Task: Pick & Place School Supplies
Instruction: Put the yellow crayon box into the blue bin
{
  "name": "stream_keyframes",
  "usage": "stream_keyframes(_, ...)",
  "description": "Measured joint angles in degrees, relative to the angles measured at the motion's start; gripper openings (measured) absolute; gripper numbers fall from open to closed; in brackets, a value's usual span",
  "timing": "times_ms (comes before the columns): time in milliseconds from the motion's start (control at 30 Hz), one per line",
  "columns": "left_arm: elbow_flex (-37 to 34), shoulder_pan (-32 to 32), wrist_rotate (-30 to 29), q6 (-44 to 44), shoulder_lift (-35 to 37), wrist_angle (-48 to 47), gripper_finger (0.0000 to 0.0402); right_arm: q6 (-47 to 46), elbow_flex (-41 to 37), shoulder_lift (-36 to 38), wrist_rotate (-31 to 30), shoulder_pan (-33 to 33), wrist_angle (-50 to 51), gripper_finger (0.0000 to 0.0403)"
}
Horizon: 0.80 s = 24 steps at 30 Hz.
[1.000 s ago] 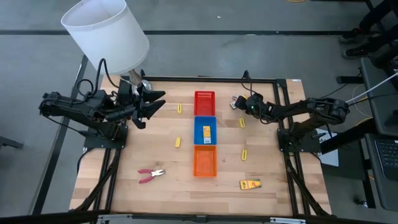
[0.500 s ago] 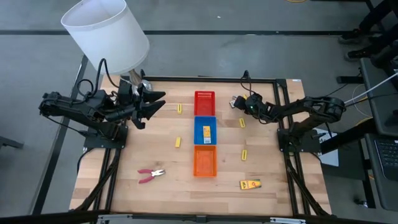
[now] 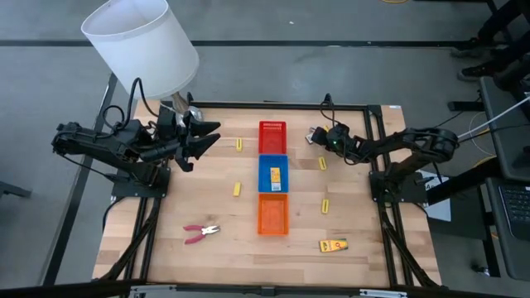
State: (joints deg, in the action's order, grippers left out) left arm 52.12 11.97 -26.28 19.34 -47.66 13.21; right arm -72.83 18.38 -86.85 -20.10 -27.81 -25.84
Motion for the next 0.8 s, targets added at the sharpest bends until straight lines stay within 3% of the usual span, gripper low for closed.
stream_keyframes(400, 0.0, 0.0, 0.0, 0.5, 0.0, -0.2, 0.0207, 2.3, -0.1, -1.6, 0.8, 1.5, -5.3, 0.0036)
stream_keyframes(600, 0.0, 0.0, 0.0, 0.5, 0.0, -0.2, 0.0207, 0.9, -0.1, -0.7, 2.6, 7.1, -9.5, 0.0033)
stream_keyframes(800, 0.0, 1.1, -1.2, 0.4, 0.0, -1.4, 0.0207, -0.7, 0.0, 3.4, 2.6, 18.1, -12.3, 0.0034)
